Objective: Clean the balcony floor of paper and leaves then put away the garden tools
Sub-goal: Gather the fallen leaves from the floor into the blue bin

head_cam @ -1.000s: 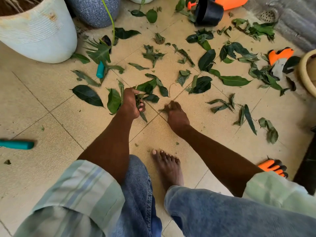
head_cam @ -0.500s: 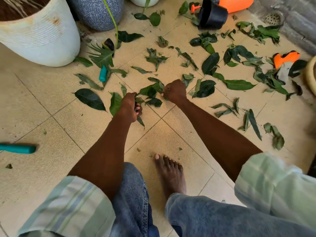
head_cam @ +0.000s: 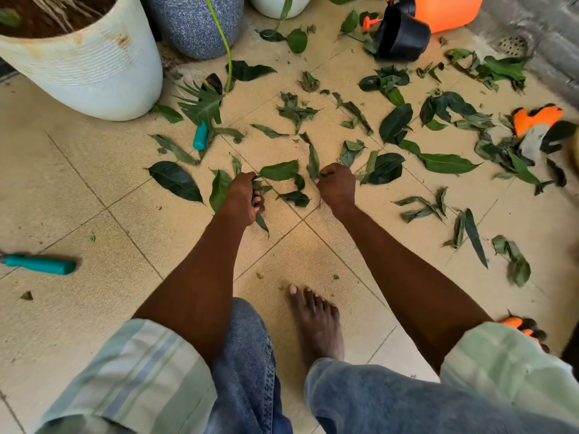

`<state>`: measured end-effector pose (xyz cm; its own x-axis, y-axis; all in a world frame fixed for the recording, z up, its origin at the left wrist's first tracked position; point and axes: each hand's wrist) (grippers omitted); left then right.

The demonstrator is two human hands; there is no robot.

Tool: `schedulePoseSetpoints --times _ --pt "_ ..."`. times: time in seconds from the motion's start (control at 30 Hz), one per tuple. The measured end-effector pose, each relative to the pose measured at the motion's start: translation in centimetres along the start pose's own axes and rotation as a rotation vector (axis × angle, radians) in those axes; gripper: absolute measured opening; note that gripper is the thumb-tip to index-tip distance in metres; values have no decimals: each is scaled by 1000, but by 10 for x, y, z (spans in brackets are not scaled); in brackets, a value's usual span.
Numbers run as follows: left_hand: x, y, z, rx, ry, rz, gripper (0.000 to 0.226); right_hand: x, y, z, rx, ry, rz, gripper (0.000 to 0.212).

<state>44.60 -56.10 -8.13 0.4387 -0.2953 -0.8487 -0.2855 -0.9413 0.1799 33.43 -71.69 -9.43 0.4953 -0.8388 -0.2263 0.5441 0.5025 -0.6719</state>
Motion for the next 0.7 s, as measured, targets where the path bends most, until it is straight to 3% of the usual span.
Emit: schedulePoseSetpoints --times 0.1,0.23,0.37,0.43,0.5,0.63,0.7 --pt "1 -2 -1 -8 -6 -16 30 23 -2 14 -22 68 77 16" --pt "1 -6 -3 -29 5 -42 30 40 2 37 -224 -99 173 24" --pt "3 -13 -4 -74 24 -81 22 41 27 46 -458 -409 434 15" --pt "3 -17 -5 -66 36 -104 21 36 40 38 -515 -427 554 31" --pt "3 -22 -6 -54 30 -125 23 27 47 25 -482 -448 513 47" --pt "3 -29 -5 -76 16 -142 23 11 51 10 -518 -559 407 27" --pt "1 -28 -4 -66 31 -135 24 7 43 15 -390 -536 324 21"
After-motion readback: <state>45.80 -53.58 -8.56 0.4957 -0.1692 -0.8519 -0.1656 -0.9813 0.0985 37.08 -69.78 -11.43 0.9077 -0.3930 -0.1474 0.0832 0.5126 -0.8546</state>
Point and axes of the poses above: each hand's wrist, its own x-axis towards the middle knuckle, its own y-axis out of the palm, z = x × y, and after that the axes turned 1 degree about -y, right-handed
